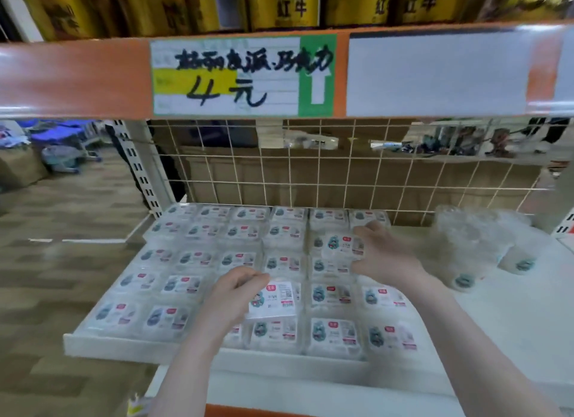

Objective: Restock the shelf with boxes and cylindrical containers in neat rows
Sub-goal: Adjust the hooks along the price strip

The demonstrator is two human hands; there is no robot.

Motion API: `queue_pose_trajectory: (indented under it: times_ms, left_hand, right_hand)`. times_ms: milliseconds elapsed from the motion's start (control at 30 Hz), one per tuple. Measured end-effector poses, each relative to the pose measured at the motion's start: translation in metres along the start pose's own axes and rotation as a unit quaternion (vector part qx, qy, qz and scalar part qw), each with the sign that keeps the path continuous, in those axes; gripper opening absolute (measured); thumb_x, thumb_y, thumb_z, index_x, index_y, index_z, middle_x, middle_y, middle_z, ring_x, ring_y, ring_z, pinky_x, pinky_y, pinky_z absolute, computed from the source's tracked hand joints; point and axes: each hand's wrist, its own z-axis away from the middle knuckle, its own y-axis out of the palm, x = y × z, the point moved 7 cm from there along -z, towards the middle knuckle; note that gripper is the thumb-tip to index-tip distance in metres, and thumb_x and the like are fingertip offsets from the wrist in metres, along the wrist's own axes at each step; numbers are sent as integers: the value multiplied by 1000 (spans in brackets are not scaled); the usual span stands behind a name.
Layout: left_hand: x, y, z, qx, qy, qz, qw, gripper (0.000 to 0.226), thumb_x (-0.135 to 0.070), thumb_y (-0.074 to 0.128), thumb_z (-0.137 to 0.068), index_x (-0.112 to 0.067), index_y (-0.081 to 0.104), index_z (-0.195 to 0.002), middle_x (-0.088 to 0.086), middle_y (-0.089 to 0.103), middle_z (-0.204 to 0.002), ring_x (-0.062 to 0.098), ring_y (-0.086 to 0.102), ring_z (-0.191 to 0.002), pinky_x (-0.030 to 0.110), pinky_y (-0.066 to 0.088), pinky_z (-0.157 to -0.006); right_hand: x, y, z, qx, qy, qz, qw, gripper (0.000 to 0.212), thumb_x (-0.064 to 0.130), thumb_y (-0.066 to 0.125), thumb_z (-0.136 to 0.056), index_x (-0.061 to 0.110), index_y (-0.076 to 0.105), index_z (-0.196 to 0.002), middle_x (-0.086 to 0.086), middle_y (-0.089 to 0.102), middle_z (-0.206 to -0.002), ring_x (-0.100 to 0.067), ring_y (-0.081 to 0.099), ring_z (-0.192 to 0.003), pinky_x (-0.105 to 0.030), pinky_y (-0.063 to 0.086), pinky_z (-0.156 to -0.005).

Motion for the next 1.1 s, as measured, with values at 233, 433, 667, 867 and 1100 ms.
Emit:
queue_pose_trajectory:
  times_ms: [233, 433, 667, 867, 1100]
  left_hand:
    - [-5, -1, -10, 12, 1, 1, 1000, 9, -30, 63, -87, -26, 63, -95, -11, 60, -96, -1, 53, -88, 20, 39, -66]
    - [-8, -3, -15, 9, 3, 0, 1000, 9, -32, 63, -86, -26, 64, -92, -9, 62, -96, 0, 54, -88, 21, 38, -66]
    - [-4, -4, -17, 4, -1, -6, 1000, 5, -33, 63, -86, -30, 63, -90, -10, 62, -96, 1, 54, -89, 23, 40, -68]
    - [-3, -3, -16, -4, -5, -4, 1000, 2, -32, 62, -87, -32, 62, -85, -13, 62, -90, -1, 54, -84, 24, 41, -67]
    - [-5, 1, -15, -2, -13, -1, 1000, 3, -30, 64, -85, -30, 65, -87, -5, 68, -93, 12, 61, -93, 28, 43, -71]
  right_hand:
    - [12, 5, -28, -9, -23, 0, 1000, 51, 23, 64, -74, 17, 51, -124, -1, 43, -114, -19, 46, -103, -28, 38, -69]
    - [17, 17, -40, 12, -36, -19, 999, 49, 18, 61, -72, 19, 53, -120, -2, 44, -120, -21, 49, -103, -35, 49, -80]
    - [13, 21, -46, 17, -41, -33, 998, 52, 18, 59, -73, 23, 49, -125, -1, 40, -124, -22, 44, -118, -37, 43, -92]
    - [8, 24, -46, -5, -57, -51, 997, 47, 18, 60, -79, 27, 50, -124, 3, 42, -119, -18, 46, -112, -34, 44, -87]
    - [5, 25, -43, -48, -51, -68, 995, 46, 25, 58, -86, 28, 48, -131, 3, 40, -134, -19, 44, -120, -36, 43, -90]
